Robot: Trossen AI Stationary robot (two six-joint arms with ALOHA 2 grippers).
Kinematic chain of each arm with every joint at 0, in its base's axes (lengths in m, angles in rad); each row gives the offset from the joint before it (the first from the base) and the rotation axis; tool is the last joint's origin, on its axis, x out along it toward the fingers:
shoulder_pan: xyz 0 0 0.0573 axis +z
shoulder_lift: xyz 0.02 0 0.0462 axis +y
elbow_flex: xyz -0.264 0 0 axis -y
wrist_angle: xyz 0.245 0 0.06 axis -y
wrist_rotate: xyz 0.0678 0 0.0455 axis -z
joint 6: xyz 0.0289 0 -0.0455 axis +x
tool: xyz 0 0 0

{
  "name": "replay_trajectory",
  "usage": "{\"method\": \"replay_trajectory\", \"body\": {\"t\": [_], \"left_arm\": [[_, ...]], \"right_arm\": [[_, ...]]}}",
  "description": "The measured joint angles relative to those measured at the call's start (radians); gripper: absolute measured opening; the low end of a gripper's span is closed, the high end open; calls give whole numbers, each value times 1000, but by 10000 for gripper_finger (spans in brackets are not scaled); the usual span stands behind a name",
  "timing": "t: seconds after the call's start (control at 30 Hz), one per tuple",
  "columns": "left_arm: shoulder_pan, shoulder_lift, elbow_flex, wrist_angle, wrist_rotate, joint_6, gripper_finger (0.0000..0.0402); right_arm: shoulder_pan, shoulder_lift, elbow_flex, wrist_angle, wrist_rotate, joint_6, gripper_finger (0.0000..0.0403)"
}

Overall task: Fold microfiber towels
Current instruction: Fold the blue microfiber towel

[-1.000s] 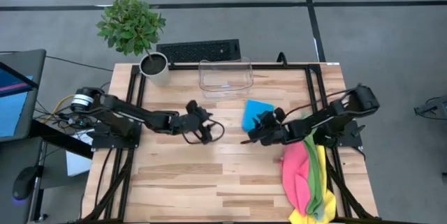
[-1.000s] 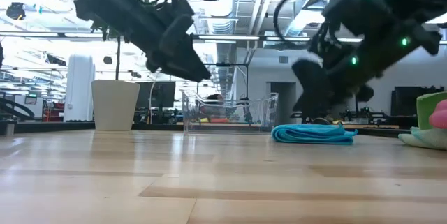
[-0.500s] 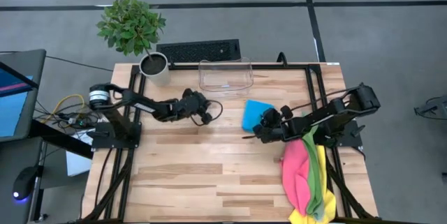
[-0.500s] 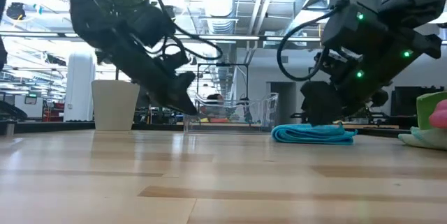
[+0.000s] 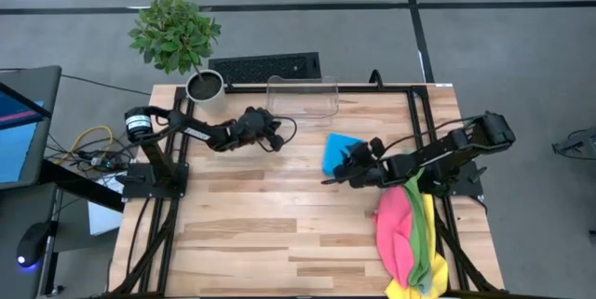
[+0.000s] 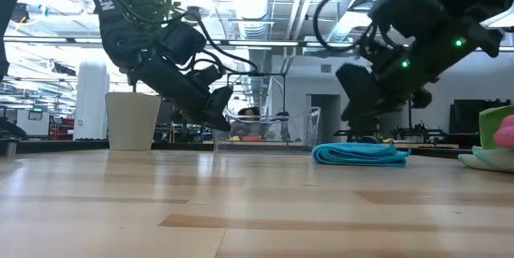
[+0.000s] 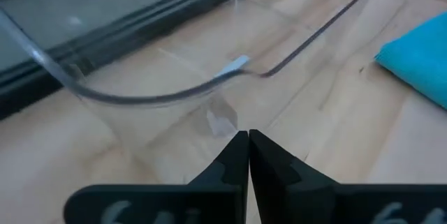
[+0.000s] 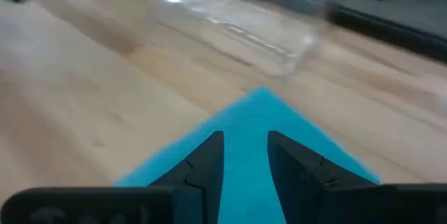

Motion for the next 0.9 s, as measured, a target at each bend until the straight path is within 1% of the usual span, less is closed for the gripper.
{"method": "replay_trajectory", "body": {"t": [0.13, 0.23, 0.3, 0.37, 0.43, 0.53, 0.63, 0.73, 0.83, 0.9], "left_arm": [[-12, 0, 0, -28, 23, -15, 5], [-30, 0, 0, -28, 32, -16, 4], [-43, -1, 0, -29, 31, -16, 4], [-55, -17, -1, -42, 38, -19, 4], [-65, -39, -1, -45, 62, -20, 4], [-80, -80, -1, -61, 97, -30, 4], [-93, -121, -1, -73, 135, -53, 4], [-112, -149, -1, -93, 165, -56, 4], [-135, -161, -1, -104, 198, -56, 4], [-150, -161, -1, -104, 219, -56, 4]], "right_arm": [[5, 49, 0, 54, -30, -11, 136], [2, 108, 0, 50, -64, 34, 136], [-2, 146, 0, 13, -104, 67, 136], [-7, 173, 0, -42, -104, 120, 136], [-26, 180, 3, -114, -77, 169, 136], [-81, 169, 3, -210, -56, 184, 136], [-147, 141, 2, -273, -67, 122, 136], [-196, 105, -1, -291, -80, 52, 136], [-198, 27, -2, -288, -82, -18, 136], [-178, -60, -2, -308, -93, -23, 136]]}}
